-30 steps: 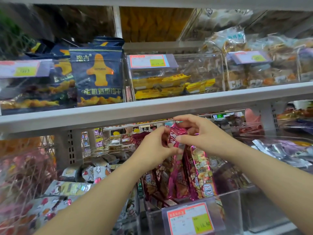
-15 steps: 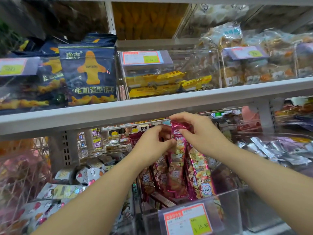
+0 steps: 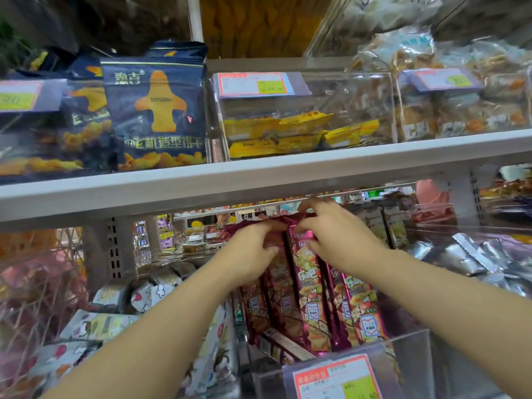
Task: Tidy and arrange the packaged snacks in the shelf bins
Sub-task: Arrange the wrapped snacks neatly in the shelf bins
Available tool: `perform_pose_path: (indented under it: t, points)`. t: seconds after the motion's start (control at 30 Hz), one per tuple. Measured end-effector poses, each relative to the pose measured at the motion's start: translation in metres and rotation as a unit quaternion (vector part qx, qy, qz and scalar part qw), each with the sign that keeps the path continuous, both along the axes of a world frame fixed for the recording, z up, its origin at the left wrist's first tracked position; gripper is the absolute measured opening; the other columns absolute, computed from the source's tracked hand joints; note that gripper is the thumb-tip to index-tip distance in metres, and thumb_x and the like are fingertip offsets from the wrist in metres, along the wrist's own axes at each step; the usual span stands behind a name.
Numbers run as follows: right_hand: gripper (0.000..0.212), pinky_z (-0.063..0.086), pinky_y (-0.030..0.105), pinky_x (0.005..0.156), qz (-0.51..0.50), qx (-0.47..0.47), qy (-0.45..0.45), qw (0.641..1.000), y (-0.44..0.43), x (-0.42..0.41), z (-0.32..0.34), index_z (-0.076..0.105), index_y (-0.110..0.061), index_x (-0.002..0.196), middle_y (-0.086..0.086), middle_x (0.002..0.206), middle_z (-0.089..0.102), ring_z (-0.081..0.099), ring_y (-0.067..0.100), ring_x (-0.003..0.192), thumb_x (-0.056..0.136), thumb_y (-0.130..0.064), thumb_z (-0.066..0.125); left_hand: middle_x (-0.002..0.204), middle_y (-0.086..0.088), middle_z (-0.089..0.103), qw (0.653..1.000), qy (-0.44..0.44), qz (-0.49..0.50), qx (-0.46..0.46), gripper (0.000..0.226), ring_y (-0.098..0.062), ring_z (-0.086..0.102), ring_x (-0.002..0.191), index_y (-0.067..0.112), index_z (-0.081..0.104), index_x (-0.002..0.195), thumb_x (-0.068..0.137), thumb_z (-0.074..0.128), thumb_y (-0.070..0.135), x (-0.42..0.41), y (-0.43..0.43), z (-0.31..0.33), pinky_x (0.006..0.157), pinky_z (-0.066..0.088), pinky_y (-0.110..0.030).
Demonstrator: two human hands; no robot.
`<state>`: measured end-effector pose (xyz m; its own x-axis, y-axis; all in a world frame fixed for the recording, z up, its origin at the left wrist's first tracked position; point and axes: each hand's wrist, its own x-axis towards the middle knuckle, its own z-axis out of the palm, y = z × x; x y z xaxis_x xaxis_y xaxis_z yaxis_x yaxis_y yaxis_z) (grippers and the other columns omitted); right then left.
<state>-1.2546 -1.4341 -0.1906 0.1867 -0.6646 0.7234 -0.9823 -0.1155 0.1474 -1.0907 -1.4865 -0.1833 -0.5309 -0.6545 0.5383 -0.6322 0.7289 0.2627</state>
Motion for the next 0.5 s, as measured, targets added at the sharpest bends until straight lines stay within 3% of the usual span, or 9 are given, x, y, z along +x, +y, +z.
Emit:
perform_pose_path:
  t: [0.1, 0.2, 0.27, 0.33, 0.43, 0.5]
  points:
    - [0.030, 0.042, 0.030, 0.095, 0.082, 0.041, -0.057, 0.994, 0.004, 0.011, -0.003, 0.064, -0.024, 0.121, -0.002, 0.119, 0.051, 0.050, 0.014, 0.106, 0.092, -0.020, 0.059, 0.124, 0.010, 0.060, 0.999, -0.030, -0.028, -0.002, 0.043, -0.006, 0.054, 0.116, 0.023, 0.053, 0.133, 0.094, 0.051, 0.005, 0.009, -0.004, 0.004, 0.098, 0.039, -0.018]
    - [0.032, 0.046, 0.019, 0.087, 0.118, 0.209, -0.090, 0.967, 0.000, 0.022, -0.006, 0.066, -0.020, 0.117, -0.004, 0.105, 0.069, 0.061, 0.008, 0.093, 0.085, -0.022, 0.068, 0.126, 0.007, 0.061, 0.998, -0.030, -0.047, 0.010, 0.049, -0.008, 0.057, 0.113, 0.023, 0.054, 0.132, 0.092, 0.046, -0.004, 0.015, -0.010, 0.002, 0.103, 0.043, -0.028]
    - [0.047, 0.054, 0.027, 0.085, 0.101, 0.392, -0.134, 0.905, -0.008, 0.026, -0.013, 0.057, -0.014, 0.127, 0.005, 0.104, 0.072, 0.068, 0.018, 0.094, 0.084, -0.022, 0.071, 0.124, 0.006, 0.063, 0.997, -0.004, -0.061, 0.041, 0.052, -0.006, 0.061, 0.107, 0.024, 0.054, 0.132, 0.092, 0.042, -0.006, 0.019, -0.012, -0.001, 0.100, 0.046, -0.030]
    - [0.062, 0.057, 0.037, 0.083, 0.072, 0.515, -0.160, 0.839, -0.016, 0.030, -0.024, 0.042, -0.010, 0.137, 0.017, 0.110, 0.069, 0.068, 0.031, 0.093, 0.083, -0.020, 0.072, 0.119, 0.007, 0.064, 0.995, 0.014, -0.068, 0.067, 0.050, -0.005, 0.063, 0.101, 0.022, 0.054, 0.131, 0.094, 0.040, -0.007, 0.023, -0.012, -0.002, 0.096, 0.047, -0.024]
    - [0.073, 0.057, 0.027, 0.064, 0.038, 0.570, -0.150, 0.807, -0.019, 0.036, -0.038, 0.031, -0.008, 0.143, 0.014, 0.114, 0.064, 0.064, 0.022, 0.069, 0.083, -0.016, 0.073, 0.107, 0.010, 0.066, 0.995, 0.021, -0.067, 0.070, 0.044, -0.009, 0.064, 0.094, 0.026, 0.058, 0.120, 0.095, 0.039, -0.006, 0.028, -0.009, -0.003, 0.093, 0.049, -0.029]
    - [0.072, 0.054, 0.020, 0.052, 0.022, 0.571, -0.132, 0.810, -0.018, 0.040, -0.044, 0.032, -0.008, 0.143, 0.002, 0.097, 0.059, 0.058, 0.015, 0.061, 0.084, -0.014, 0.072, 0.104, 0.011, 0.066, 0.995, 0.024, -0.065, 0.074, 0.043, -0.008, 0.065, 0.092, 0.032, 0.057, 0.110, 0.095, 0.039, -0.004, 0.032, -0.007, -0.005, 0.093, 0.050, -0.032]
